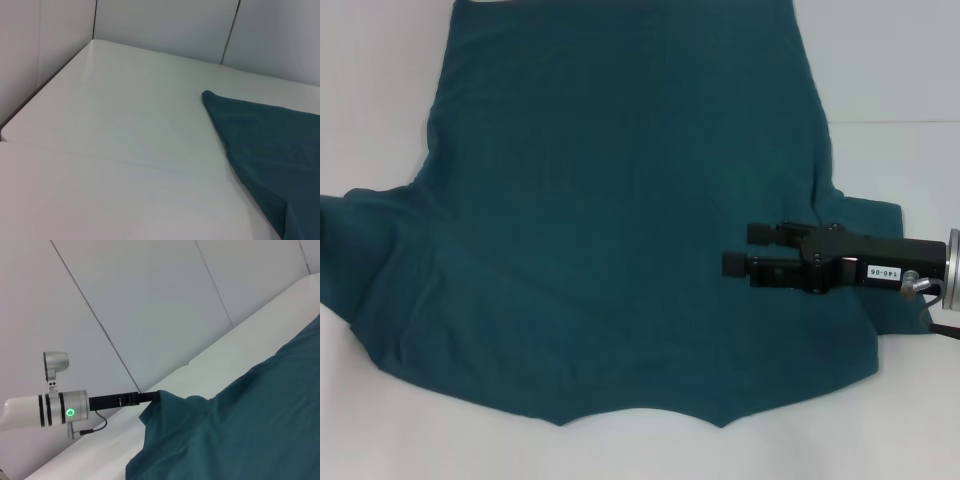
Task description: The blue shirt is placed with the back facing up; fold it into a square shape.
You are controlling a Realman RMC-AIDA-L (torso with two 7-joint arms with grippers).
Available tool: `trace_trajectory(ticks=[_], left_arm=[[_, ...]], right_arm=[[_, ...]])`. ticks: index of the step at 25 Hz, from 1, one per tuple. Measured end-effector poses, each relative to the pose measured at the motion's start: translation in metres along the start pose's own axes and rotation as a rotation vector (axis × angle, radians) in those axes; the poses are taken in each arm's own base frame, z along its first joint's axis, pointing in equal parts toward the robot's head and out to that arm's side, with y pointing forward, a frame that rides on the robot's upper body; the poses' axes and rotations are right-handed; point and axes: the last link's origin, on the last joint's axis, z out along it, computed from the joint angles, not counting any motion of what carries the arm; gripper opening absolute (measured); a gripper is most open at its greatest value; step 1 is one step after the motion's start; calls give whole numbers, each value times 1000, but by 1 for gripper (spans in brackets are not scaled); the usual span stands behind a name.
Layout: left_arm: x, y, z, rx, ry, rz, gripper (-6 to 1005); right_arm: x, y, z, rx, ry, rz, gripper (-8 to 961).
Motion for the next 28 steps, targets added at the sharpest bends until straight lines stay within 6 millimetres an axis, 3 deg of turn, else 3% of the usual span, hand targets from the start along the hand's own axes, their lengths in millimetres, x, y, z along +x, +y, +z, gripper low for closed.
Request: trace_trajectory(ticks=[12, 21, 28], left_arm=[[5, 15, 2, -83, 8, -26, -1], [20, 60, -9, -347, 11, -69, 5], [5, 99, -3, -506, -55, -144, 11]], right_arm=[[0, 0, 0, 0, -1, -2, 921], [0, 1, 1, -5, 2, -2, 920], [2, 0, 2, -3, 6, -3, 920]])
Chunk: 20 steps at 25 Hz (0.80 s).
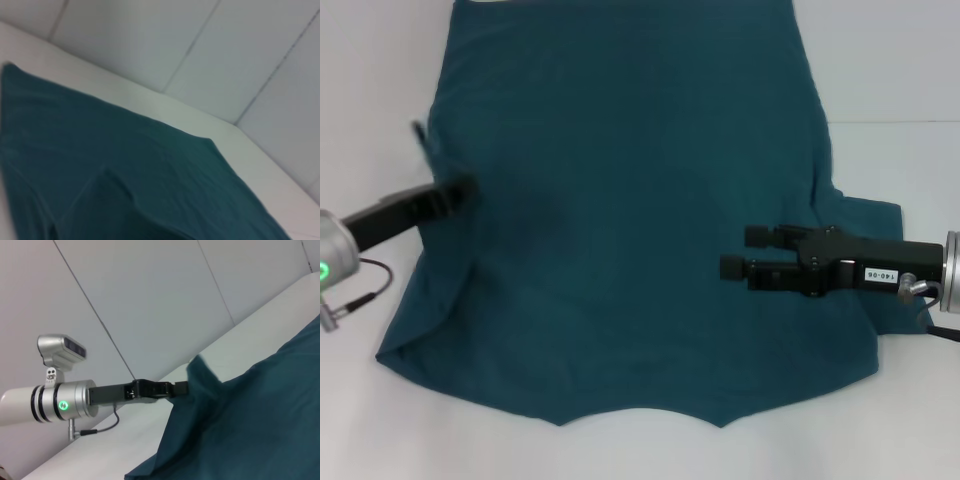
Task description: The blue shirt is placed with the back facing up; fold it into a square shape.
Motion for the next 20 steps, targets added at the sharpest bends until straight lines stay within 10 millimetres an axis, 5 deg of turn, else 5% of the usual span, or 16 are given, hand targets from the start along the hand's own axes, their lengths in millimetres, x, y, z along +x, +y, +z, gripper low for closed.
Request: trace_trajectory(ticks=[7, 15, 20], left_arm=[[-9, 13, 5, -89, 30, -63, 16], [-11, 16, -1, -126, 49, -72, 435], [-15, 23, -4, -182, 45, -22, 605]], right_arm=[[1, 0, -1, 3, -2, 4, 919], [3, -1, -3, 8, -6, 12, 918], [2, -3, -9, 19, -25, 28, 918]])
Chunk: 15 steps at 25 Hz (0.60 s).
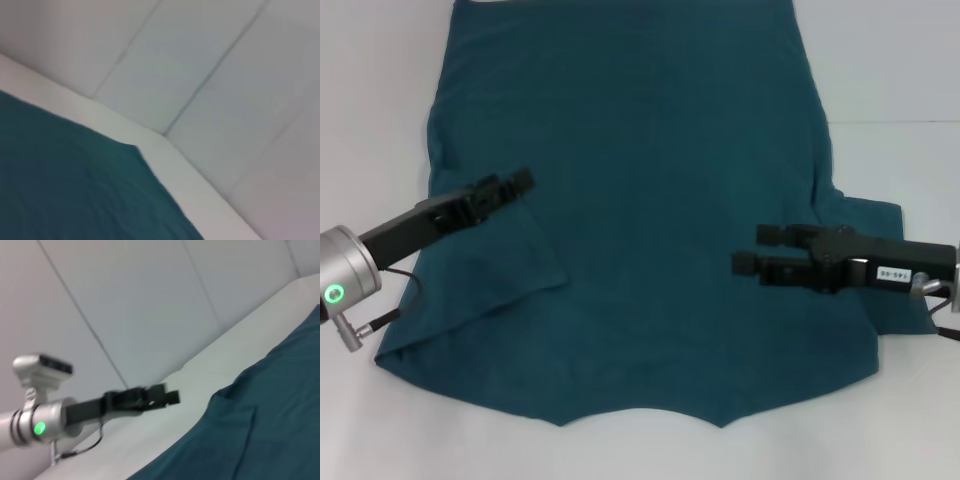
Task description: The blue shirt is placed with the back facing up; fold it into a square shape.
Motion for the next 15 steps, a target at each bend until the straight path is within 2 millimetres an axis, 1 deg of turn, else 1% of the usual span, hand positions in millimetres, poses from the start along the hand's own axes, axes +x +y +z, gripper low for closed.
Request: trace_trajectory(ticks=[3, 6, 7, 8, 11, 15], left_arm=[[-5, 9, -2, -62, -4, 57, 726], [-15, 17, -1, -119, -15, 110, 856], [-15, 17, -1, -119, -15, 110, 856], [-22, 21, 0, -147, -19, 154, 856], [-31, 27, 1, -185, -50, 224, 857], [-43, 34, 4, -243, -133, 323, 858]], right_arm=[[-1, -4, -8, 24, -21, 34, 918], [-2, -9, -16, 52, -33, 82, 917], [-3, -10, -18, 58, -38, 95, 917], [-3, -11, -20, 63, -43, 111, 917], [-3, -13, -25, 79, -63, 161, 917], [-5, -22, -34, 127, -75, 288, 917]])
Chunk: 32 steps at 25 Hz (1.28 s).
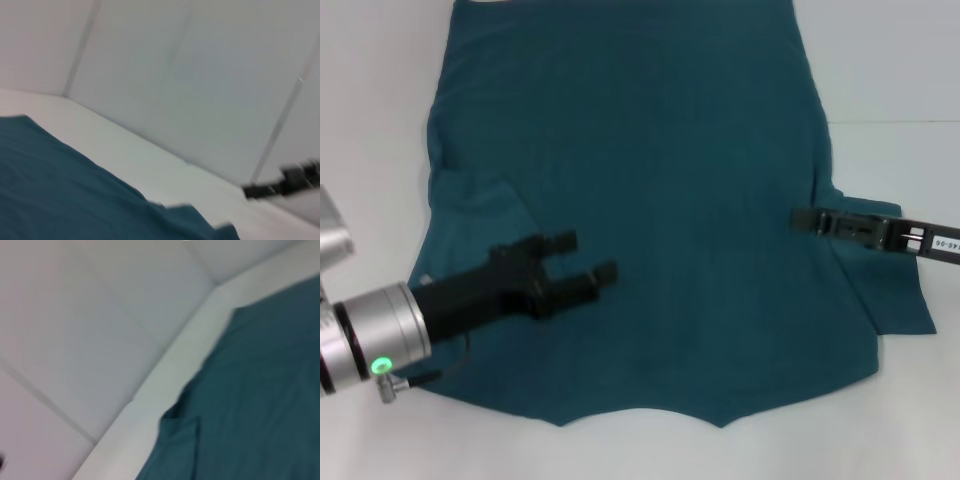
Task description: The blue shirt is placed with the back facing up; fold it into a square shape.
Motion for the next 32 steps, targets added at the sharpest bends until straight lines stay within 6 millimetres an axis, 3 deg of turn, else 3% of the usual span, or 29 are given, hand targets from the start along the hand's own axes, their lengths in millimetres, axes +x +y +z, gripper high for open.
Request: trace_trajectory(ticks=[7, 16, 23, 32], left_arm=[[-16, 13, 9, -92, -121, 126, 858], [-18, 15, 9, -109, -140, 144, 858], [-18, 14, 10, -114, -159, 154, 858], [-21, 15, 8, -109, -160, 147, 858]], right_arm=[[8, -20, -20, 109, -44, 224, 916], [17, -42, -48, 226, -117, 399, 915], [8, -53, -61, 298, -111, 446, 915], [2, -64, -58, 403, -71, 411, 914]])
